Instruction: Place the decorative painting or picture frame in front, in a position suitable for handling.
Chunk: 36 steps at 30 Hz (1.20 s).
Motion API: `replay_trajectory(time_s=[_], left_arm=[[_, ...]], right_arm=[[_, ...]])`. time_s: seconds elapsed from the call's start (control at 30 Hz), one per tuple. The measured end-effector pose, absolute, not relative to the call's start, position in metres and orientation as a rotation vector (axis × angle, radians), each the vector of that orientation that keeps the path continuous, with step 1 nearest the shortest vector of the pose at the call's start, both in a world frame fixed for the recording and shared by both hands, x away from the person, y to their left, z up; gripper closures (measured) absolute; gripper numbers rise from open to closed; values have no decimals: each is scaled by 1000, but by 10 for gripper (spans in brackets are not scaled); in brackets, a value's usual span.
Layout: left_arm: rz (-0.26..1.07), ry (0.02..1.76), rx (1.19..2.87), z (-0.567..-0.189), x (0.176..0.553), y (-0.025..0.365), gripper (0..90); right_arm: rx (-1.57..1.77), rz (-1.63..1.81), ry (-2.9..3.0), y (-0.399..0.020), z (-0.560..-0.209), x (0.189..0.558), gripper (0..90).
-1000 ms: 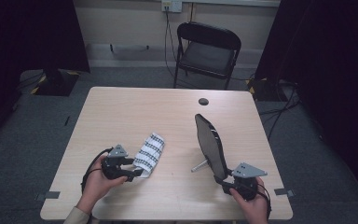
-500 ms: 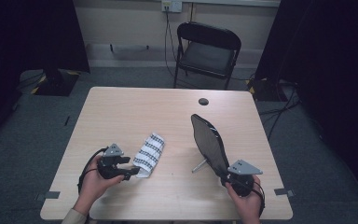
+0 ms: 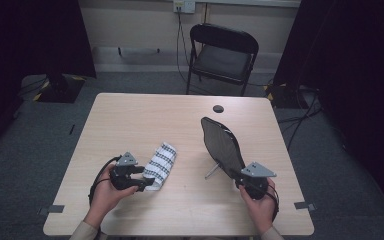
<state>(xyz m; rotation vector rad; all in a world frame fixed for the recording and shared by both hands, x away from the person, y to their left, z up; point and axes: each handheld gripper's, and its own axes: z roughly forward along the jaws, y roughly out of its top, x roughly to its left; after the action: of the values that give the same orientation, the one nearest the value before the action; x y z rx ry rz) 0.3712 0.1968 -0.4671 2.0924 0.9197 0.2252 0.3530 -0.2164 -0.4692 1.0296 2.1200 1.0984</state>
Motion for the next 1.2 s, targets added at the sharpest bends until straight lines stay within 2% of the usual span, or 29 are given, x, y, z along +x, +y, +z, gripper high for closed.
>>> replay_trajectory(time_s=[0.33, 0.37, 0.4, 0.47, 0.57, 0.67, 0.7, 0.8, 0.9, 1.2], left_arm=[[223, 907, 2102, -466, 376, 191, 345], [231, 908, 2098, -465, 376, 191, 345], [231, 908, 2098, -465, 376, 191, 344], [233, 913, 2099, -464, 376, 192, 344], [233, 917, 2098, -464, 376, 192, 341], [231, 914, 2103, -464, 376, 191, 341], [234, 912, 2104, -464, 376, 191, 340], [233, 919, 2101, -465, 376, 191, 341], [231, 917, 2104, -464, 377, 192, 340], [221, 921, 2111, -468, 377, 191, 335]], right_arm=[[1014, 1116, 2130, -211, -470, 383, 788], [1013, 1103, 2135, -213, -470, 384, 708], [1013, 1103, 2135, -213, -470, 384, 708], [1015, 1071, 2138, -220, -473, 384, 628], [1046, 1074, 2131, -229, -474, 385, 567], [1049, 1059, 2128, -234, -474, 384, 552], [1069, 1051, 2114, -239, -474, 386, 513], [1084, 1025, 2097, -244, -472, 391, 508], [1143, 1036, 2082, -250, -474, 399, 461], [1200, 1006, 2058, -255, -474, 427, 448]])
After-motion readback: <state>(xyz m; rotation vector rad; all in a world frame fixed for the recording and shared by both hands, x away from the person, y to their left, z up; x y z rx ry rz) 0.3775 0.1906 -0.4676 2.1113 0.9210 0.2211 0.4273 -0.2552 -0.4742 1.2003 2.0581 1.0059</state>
